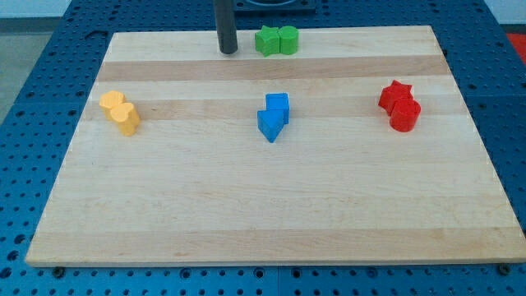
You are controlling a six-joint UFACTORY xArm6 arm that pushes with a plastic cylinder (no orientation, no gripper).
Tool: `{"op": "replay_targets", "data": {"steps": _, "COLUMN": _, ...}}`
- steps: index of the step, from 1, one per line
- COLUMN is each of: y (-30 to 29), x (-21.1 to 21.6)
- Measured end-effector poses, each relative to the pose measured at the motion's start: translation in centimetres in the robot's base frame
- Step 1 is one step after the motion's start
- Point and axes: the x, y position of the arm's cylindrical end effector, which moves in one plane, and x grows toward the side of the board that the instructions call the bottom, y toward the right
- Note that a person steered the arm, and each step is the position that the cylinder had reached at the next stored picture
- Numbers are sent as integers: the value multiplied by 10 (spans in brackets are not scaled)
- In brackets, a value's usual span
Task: Move your arm towards the green circle
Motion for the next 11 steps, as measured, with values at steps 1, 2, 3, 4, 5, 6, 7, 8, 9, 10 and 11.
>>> {"op": "replay_targets", "data": {"steps": 1, "y": -19, "x": 0}}
{"op": "replay_targets", "data": {"steps": 2, "y": -21, "x": 4}}
{"op": "replay_targets", "data": {"steps": 3, "y": -11, "x": 44}}
{"op": "replay_targets", "data": {"steps": 4, "y": 32, "x": 46}}
{"op": "replay_targets", "data": {"steps": 5, "y": 55, "x": 46}}
{"op": "replay_targets", "data": {"steps": 6, "y": 128, "x": 46}}
{"op": "replay_targets", "data": {"steps": 7, "y": 196, "x": 26}}
{"op": "replay_targets", "data": {"steps": 8, "y": 203, "x": -20}}
{"op": "replay_targets", "data": {"steps": 9, "y": 178, "x": -47}}
{"op": "replay_targets", "data": {"steps": 10, "y": 136, "x": -42}}
{"op": "replay_targets", "data": {"steps": 11, "y": 132, "x": 5}}
